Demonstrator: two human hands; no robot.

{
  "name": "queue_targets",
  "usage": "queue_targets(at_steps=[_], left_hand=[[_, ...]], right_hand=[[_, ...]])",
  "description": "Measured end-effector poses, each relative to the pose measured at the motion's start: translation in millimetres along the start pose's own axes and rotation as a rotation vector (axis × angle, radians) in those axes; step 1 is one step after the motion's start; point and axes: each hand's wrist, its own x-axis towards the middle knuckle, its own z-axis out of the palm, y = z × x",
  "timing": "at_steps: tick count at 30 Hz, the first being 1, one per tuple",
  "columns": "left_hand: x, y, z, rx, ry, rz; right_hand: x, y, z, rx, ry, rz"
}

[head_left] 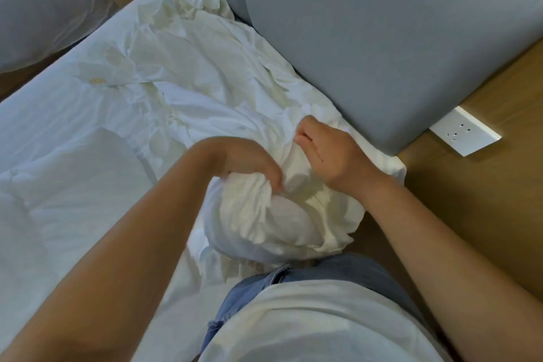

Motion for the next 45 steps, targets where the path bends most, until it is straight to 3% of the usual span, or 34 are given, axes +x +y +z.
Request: queue_targets(at_steps=[2,4,6,9,11,15,18,21,23,25,27,30,31,32,34,36,38,41,45], left_hand=[[-10.5,-1.1,-13.6,0.064,0.024,-0.038],[-14.5,-4.9,-19.7,-0.004,0.096,0.034],[-11.7,-11.8,-16.5,-0.253,0.198,0.175],[-1.6,-18.4,-2.9,-0.797,0.098,0.342],[4.2,-20.1,7.2,-0.939,0.061,0.374],[8.1,-20.8,27.6,-0.766,0.033,0.378],[7.9,-20.3,25.8,-0.580,-0.134,0.341],[4.6,-16.1,19.7,-0.360,-0.249,0.261],[0.9,-10.2,23.9,-0.185,-0.237,0.209],[2.2,-8.0,28.0,-0.090,-0.121,0.235],[9.8,-11.3,32.0,-0.133,0.087,0.386],[14.1,-21.8,34.4,-0.370,0.540,0.419],[13.7,-24.9,34.7,-0.479,0.615,0.392],[13.7,-26.8,34.6,-0.611,0.595,0.379],[12.0,-22.5,35.7,-0.875,0.395,0.409],[12.3,-17.5,39.9,-0.974,0.219,0.492],[14.3,-15.9,44.2,-0.908,0.098,0.513],[16.6,-13.8,50.6,-0.646,-0.080,0.397],[23.5,-11.7,57.3,-0.205,-0.056,0.231]], right_hand=[[7.6,-1.9,-6.6,-0.149,-0.122,-0.038],[17.9,-2.1,-12.5,-0.159,-0.129,-0.015],[26.2,-1.3,-14.9,0.007,-0.050,0.032],[27.4,-2.8,-2.7,0.337,0.058,0.067],[25.8,-3.7,7.4,0.392,0.071,0.084],[39.1,-7.2,9.2,0.286,0.030,0.117],[50.6,-16.4,10.2,0.152,-0.129,0.092],[59.9,-31.9,12.6,0.279,-0.137,0.091],[63.1,-39.6,15.3,0.435,-0.122,0.115],[63.6,-41.0,19.3,0.606,-0.082,0.170],[64.2,-36.3,19.4,0.715,-0.016,0.239],[64.5,-25.4,11.5,0.709,0.039,0.272],[63.5,-22.5,10.3,0.711,0.041,0.272],[62.4,-21.1,10.5,0.712,0.036,0.269],[60.0,-20.8,13.7,0.698,0.027,0.256],[58.3,-23.5,16.4,0.697,0.034,0.252],[57.7,-25.2,17.9,0.750,0.052,0.279],[59.6,-29.0,20.6,0.874,0.054,0.340],[64.2,-33.4,27.9,0.880,-0.002,0.394]])
